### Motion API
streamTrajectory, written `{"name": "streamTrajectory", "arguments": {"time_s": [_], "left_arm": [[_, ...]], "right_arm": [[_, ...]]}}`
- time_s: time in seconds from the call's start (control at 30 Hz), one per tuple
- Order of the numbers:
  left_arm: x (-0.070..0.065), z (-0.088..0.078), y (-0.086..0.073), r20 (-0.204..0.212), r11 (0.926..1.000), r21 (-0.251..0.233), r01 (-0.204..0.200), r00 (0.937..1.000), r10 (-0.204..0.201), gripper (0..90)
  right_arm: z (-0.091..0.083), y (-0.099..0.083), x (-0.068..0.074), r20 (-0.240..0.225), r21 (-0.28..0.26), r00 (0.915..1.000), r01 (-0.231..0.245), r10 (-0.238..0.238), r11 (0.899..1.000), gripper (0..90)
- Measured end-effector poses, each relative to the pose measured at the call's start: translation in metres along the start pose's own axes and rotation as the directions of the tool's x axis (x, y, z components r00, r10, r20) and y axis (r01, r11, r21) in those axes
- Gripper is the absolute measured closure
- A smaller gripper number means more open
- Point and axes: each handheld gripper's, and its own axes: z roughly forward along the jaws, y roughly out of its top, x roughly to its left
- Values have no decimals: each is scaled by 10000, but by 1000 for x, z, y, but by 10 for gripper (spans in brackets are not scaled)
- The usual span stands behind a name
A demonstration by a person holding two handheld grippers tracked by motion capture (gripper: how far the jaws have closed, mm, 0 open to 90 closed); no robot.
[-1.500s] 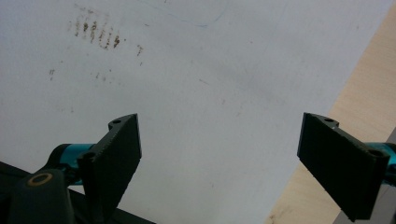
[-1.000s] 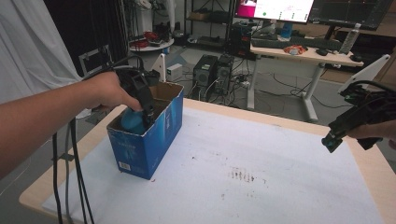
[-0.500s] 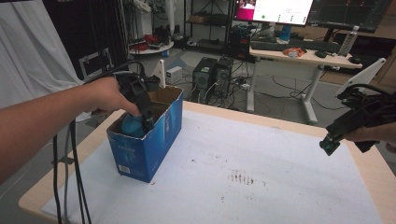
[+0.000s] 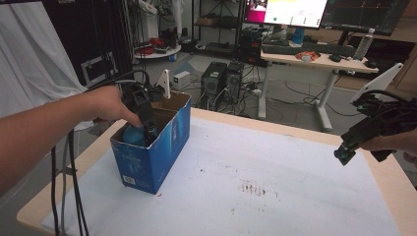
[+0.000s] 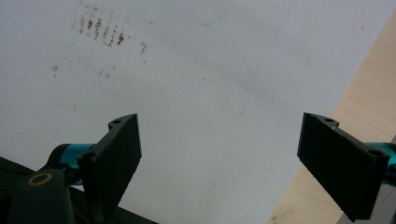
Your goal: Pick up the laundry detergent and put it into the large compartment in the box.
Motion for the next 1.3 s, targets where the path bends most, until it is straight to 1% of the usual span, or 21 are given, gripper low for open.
{"name": "streamTrajectory", "arguments": {"time_s": [0.2,0.3,0.5,0.63,0.8,1.0,1.3], "left_arm": [[0,0,0,27,10000,-10,-81,10000,81,371],[0,1,0,24,9999,-36,-116,9999,116,371],[1,2,-1,73,9999,-64,-84,9999,84,370],[1,2,0,83,9998,-71,-192,9998,192,369],[1,3,0,90,9999,-102,-88,9999,89,366],[1,2,0,50,10000,-20,26,10000,-26,364],[2,1,1,194,9999,62,145,9997,-146,363]], "right_arm": [[2,1,1,-30,24,10000,-7,7,10000,128],[3,1,2,-24,50,10000,71,-71,10000,128],[3,1,3,4,40,10000,47,-47,10000,128],[4,0,2,-1,27,10000,26,-26,10000,128],[6,0,2,-30,44,10000,27,-27,10000,128],[6,1,3,-56,48,10000,-4,4,10000,128],[8,0,1,-77,53,10000,41,-41,10000,128]]}}
